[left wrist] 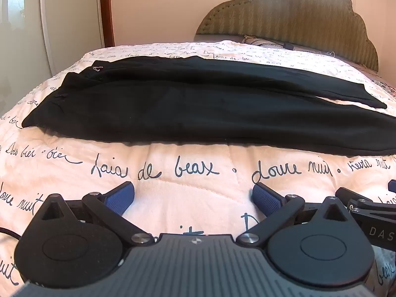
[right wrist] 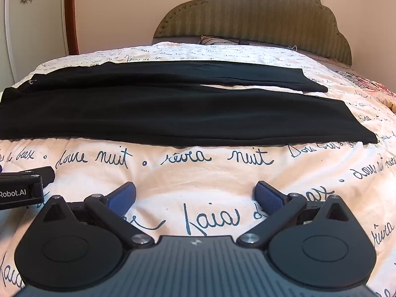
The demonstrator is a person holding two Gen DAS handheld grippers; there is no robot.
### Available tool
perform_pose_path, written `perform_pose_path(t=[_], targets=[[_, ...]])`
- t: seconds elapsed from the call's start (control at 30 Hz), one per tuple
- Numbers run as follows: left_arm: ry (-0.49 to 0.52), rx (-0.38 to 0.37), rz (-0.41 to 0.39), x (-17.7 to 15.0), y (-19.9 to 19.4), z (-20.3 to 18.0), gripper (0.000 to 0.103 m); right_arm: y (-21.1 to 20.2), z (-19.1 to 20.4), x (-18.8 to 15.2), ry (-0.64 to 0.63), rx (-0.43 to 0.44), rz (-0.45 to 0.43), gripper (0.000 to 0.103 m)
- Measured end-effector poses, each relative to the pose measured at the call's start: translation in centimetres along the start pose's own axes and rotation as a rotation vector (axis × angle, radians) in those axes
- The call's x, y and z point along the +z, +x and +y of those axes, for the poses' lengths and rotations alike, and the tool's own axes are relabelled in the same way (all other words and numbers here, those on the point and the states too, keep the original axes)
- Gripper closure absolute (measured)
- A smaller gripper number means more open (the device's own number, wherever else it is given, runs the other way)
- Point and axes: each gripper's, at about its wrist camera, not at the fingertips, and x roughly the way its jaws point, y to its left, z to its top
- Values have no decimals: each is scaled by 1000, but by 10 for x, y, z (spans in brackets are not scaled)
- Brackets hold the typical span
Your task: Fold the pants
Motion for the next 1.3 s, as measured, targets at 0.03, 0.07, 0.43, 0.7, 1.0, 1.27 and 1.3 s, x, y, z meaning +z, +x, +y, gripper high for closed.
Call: perform_pose_path(t=[0.03, 0.07, 0.43, 0.7, 1.0, 1.27, 1.3], targets=[[-1, 0, 0, 0, 0, 0, 0, 0, 0, 0, -2, -2, -2, 0], [-2, -1, 0, 1, 0, 1, 0, 0, 0, 0, -2, -2, -2, 0], [-17, -4, -13, -4, 1, 3, 0, 0, 0, -1, -3, -3, -3, 0], [-1, 2, -16, -4, -1, -2, 0, 1, -1, -1, -2, -2, -5, 0], [-3, -33, 7, -3, -7, 9, 0, 1, -1, 0, 1, -1, -5, 0], [7, -62, 29, 0, -12, 13, 0, 1, -3, 0, 3, 1, -7, 0], [-5, -73, 30, 1, -15, 16, 0, 0, -3, 1, 4, 4, -6, 0]])
